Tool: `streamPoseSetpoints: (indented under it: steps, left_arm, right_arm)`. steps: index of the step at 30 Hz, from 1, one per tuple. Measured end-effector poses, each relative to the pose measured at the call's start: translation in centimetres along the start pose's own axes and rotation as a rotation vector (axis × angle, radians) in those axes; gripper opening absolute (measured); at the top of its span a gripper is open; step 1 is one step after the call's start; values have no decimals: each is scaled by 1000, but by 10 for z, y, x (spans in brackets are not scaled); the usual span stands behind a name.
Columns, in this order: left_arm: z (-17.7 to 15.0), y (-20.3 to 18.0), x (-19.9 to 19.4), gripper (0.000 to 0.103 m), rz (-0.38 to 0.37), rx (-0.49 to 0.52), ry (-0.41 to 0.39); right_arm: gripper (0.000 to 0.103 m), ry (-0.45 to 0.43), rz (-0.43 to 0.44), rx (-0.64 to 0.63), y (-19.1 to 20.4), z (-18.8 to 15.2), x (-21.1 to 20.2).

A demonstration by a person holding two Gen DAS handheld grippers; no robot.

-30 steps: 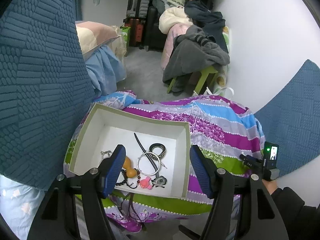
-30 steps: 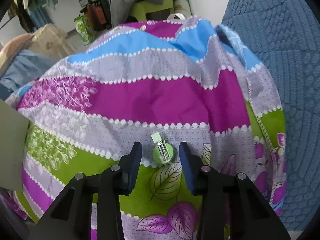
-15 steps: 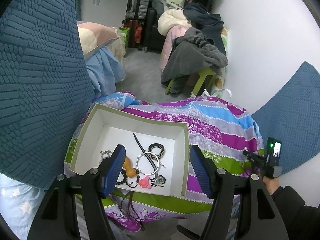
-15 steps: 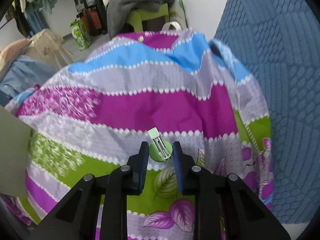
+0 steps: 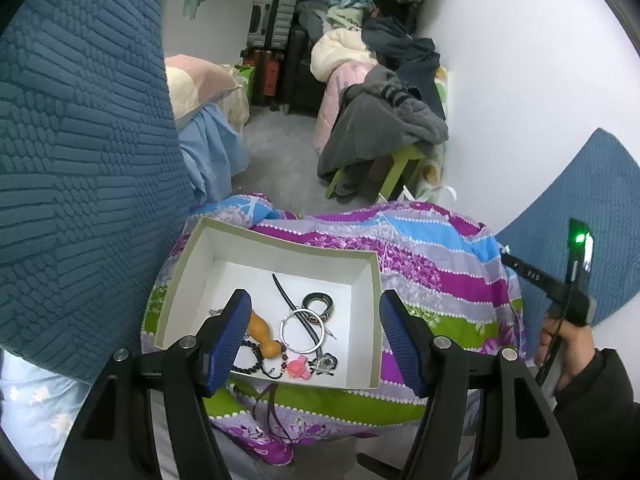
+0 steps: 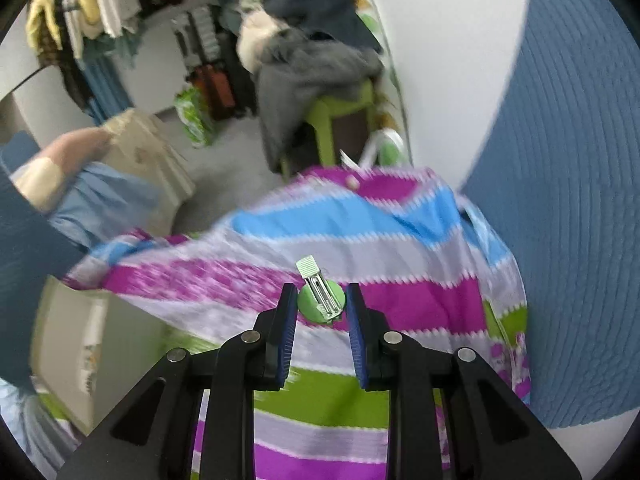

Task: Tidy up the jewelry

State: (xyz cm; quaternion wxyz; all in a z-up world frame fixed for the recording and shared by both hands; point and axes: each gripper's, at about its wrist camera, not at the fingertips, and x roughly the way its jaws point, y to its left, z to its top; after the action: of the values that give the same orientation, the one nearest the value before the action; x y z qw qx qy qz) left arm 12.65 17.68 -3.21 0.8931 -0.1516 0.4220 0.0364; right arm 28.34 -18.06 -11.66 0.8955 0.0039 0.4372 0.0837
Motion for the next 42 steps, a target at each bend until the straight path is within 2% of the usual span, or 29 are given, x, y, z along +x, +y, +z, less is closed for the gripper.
streamPoseSetpoints:
  steps: [6, 12, 18, 25, 32, 37, 39, 42]
  left_arm:
    - [3, 18, -13, 67, -1, -11, -26]
    - [2, 42, -24, 67, 19, -29, -45]
    - [-4, 66, -32, 67, 35, -47, -48]
    - [-19, 90, -37, 67, 54, -76, -31]
    - [-33, 108, -39, 67, 64, -120, -18]
    - [-36, 108, -44, 67, 46, -116, -9]
    - [-36, 105, -46, 67, 51, -108, -16]
    - [-32, 101, -51, 67, 51, -98, -27]
  right_arm:
    - [22, -64, 73, -42, 47, 25, -28]
    - [22, -90, 144, -106, 102, 28, -44]
    - [22, -58, 221, -174, 162, 12, -37]
    - [22, 55, 288, -228, 210, -25, -8]
    - [22, 142, 294, -298, 238, -60, 17]
    - [23, 192, 294, -316, 242, -74, 31]
    - [41, 207, 301, -307, 241, -76, 32]
    - [43, 190, 308, -295, 236, -72, 22]
